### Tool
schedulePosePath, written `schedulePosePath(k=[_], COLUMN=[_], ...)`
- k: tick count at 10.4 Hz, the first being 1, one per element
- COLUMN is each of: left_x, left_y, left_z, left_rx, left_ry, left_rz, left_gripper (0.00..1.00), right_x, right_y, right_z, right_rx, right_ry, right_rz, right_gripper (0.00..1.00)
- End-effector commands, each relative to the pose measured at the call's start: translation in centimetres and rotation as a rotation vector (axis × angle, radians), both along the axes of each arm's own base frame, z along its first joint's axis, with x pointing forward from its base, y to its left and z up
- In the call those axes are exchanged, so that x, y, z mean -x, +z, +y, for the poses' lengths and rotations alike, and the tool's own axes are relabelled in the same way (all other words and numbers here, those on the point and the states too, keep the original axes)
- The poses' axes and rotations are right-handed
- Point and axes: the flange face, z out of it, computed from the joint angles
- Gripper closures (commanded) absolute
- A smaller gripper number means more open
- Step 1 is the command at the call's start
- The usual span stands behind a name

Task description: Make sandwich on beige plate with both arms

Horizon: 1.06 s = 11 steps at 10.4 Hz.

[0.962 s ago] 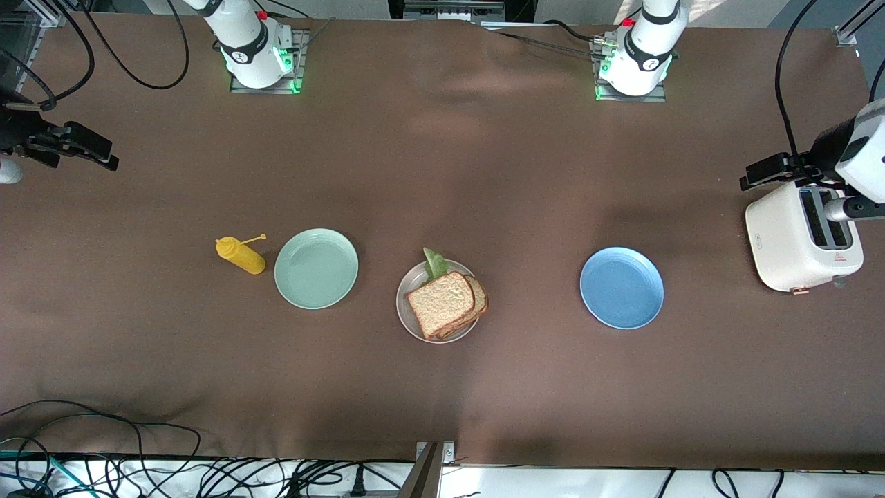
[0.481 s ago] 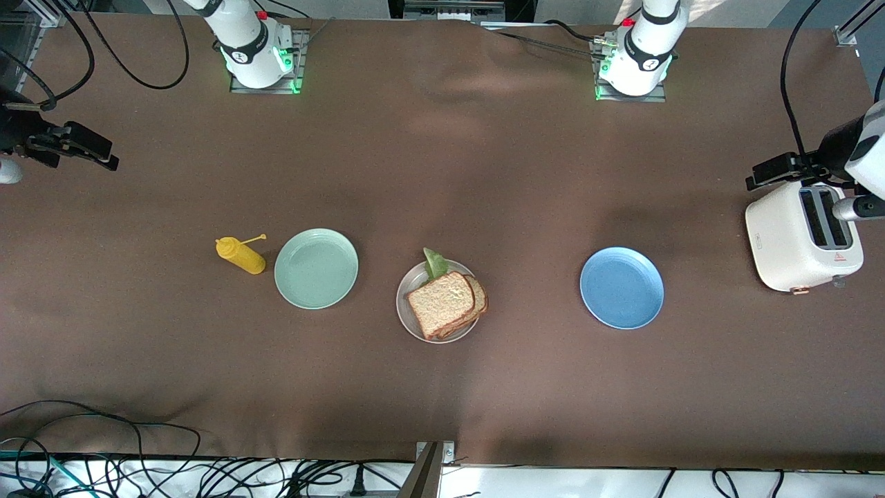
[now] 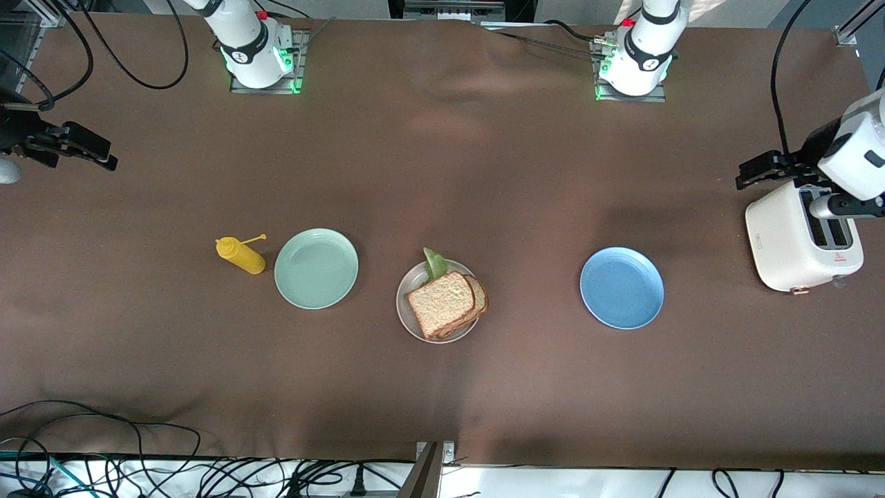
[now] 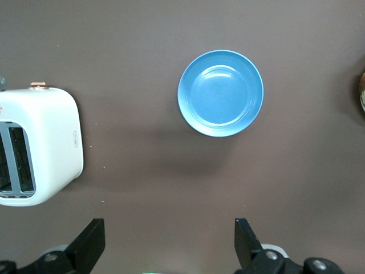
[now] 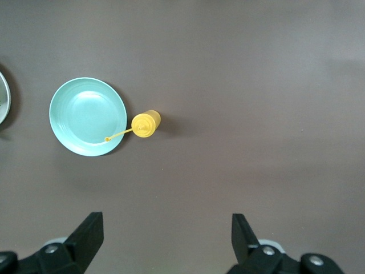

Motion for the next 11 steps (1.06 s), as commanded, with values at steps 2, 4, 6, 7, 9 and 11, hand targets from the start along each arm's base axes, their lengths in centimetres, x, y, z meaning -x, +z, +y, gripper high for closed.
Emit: schedulePosePath(k=[2, 4, 6, 7, 9, 11], left_x=[0.2, 0.3, 0.3, 0.3, 0.3, 0.3], left_y=[1.0, 1.1, 1.1, 1.1, 1.1, 1.1], left_z=[-0.6, 0.3, 0.3, 0.3, 0.3, 0.7], left_rx=[-0.038, -0.041, -0.041, -0.041, -0.041, -0.041], left_ry=[-0.026, -0.009, -0.011, -0.011, -0.011, -0.005], left_rz=[-0.019, -0.019, -0.021, -0.021, -0.022, -0.020], left_gripper=[0.00, 0.00, 0.00, 0.00, 0.00, 0.00], right_x=[0.3, 0.3, 0.3, 0.3, 0.1, 0.0], right_y=[0.7, 0.7, 0.8, 0.8, 1.6, 1.7], right_z=[0.2, 0.2, 0.6, 0.6, 0.3, 0.2], right_rx=[-0.013, -0.013, -0.012, -0.012, -0.013, -0.013], right_ry=[0.014, 0.014, 0.023, 0.023, 0.014, 0.012], right_rz=[0.000, 0.000, -0.001, -0.003, -0.030, -0.035], right_gripper=[0.00, 0.00, 0.00, 0.00, 0.00, 0.00])
